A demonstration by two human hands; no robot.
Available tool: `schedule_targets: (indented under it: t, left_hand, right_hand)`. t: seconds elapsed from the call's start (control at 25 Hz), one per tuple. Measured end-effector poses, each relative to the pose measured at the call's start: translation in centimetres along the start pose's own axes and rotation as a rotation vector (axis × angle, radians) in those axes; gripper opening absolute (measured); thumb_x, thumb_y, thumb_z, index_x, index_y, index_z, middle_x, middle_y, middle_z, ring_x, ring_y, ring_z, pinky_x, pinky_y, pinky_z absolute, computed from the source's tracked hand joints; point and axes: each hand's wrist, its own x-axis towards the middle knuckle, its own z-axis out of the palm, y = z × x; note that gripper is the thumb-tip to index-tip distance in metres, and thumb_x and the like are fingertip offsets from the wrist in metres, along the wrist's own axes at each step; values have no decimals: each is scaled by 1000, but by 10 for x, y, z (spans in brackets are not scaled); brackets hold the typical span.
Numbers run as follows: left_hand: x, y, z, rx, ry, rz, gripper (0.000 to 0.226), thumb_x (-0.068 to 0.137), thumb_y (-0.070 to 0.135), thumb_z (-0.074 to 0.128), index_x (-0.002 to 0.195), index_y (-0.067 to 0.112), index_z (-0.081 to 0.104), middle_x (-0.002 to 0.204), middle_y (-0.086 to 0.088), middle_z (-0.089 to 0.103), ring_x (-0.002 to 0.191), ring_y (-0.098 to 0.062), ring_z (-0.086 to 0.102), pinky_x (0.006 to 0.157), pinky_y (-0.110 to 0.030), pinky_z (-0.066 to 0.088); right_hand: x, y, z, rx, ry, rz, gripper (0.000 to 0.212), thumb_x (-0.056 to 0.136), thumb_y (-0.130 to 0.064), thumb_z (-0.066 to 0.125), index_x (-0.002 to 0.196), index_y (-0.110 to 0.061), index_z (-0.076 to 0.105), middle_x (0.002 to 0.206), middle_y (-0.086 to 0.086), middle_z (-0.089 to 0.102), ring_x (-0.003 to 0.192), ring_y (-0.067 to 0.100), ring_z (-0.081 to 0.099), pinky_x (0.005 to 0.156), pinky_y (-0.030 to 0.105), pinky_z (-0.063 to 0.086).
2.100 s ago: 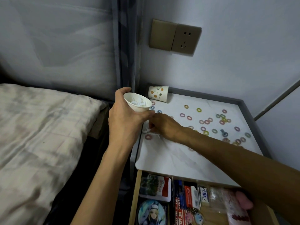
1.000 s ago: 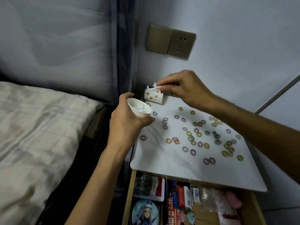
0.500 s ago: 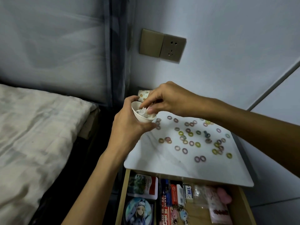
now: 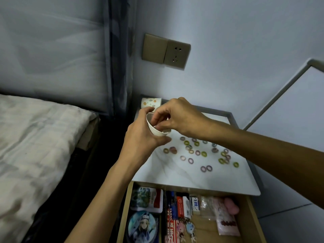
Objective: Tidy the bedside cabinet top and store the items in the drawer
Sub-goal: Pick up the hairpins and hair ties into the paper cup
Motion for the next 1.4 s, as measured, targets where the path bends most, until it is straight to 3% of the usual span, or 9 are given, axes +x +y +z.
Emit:
schedule_targets:
  t: [0.24,0.48,0.64,0.76,0.88,1.04,1.16,1.28,1.4]
  left_hand:
    - [-14,15,19,-29,-67,25,87,59,23,92,131,28,45,110,10,61,90,-4,61,66,-23,56]
    - [-46,31,53,-54,-250,113,82,59,30,92,125,28,43,109,9,60,96,-11,61,67,-31,56]
    - [-64,48,72,24,-485,134,88,60,52,86,134,30,43,126,11,52,109,-8,55,82,-27,53]
    - [-72,53,80,253,-470,142,76,74,71,64,134,25,52,132,6,53,109,-7,50,92,-28,43]
    - [-93,43,97,437,-424,64,44,93,46,57,126,18,63,123,0,65,98,-13,58,83,-28,46]
    - [-134,21,131,540,-550,-3,27,88,9,55,109,13,73,103,-7,74,83,-17,67,59,-13,45]
    - [-151,2,148,599,-598,-11,28,76,-1,53,91,11,74,89,-13,74,78,-25,72,56,-28,51]
    - [-168,-14,165,573,-680,-79,34,80,-8,55,107,3,71,99,-20,71,76,-31,71,54,-37,58]
    - [-184,-26,183,557,-751,-131,33,88,-6,57,118,0,66,108,-21,69,78,-31,72,61,-40,61]
  right_hand:
    - [-55,21,-11,147,331,280,16,86,-28,71,100,-21,75,79,-6,68,64,-1,59,58,9,43]
    - [-126,28,-1,302,193,515,20,93,-21,59,77,-15,70,47,-8,57,44,3,52,58,29,47]
    - [-177,41,0,325,259,550,22,93,-18,59,75,-8,68,49,-6,57,42,1,53,49,21,42]
    - [-212,55,11,202,267,537,26,93,-20,59,72,-9,66,55,-4,60,46,2,55,52,19,38]
    - [-242,68,37,102,241,537,28,93,-22,60,66,-18,57,58,-7,54,55,4,50,51,15,31]
    - [-272,79,83,78,203,524,35,91,-22,61,57,-20,52,53,-4,51,52,6,43,52,21,33]
    - [-291,91,108,137,95,537,31,92,-29,59,61,-26,57,60,-7,57,60,7,52,65,31,45]
    - [-305,104,99,236,87,575,26,94,-38,56,74,-28,68,76,-2,66,70,13,62,64,35,51]
    - [-315,112,78,293,241,608,28,95,-34,55,83,-15,72,69,-1,68,69,19,66,63,32,50]
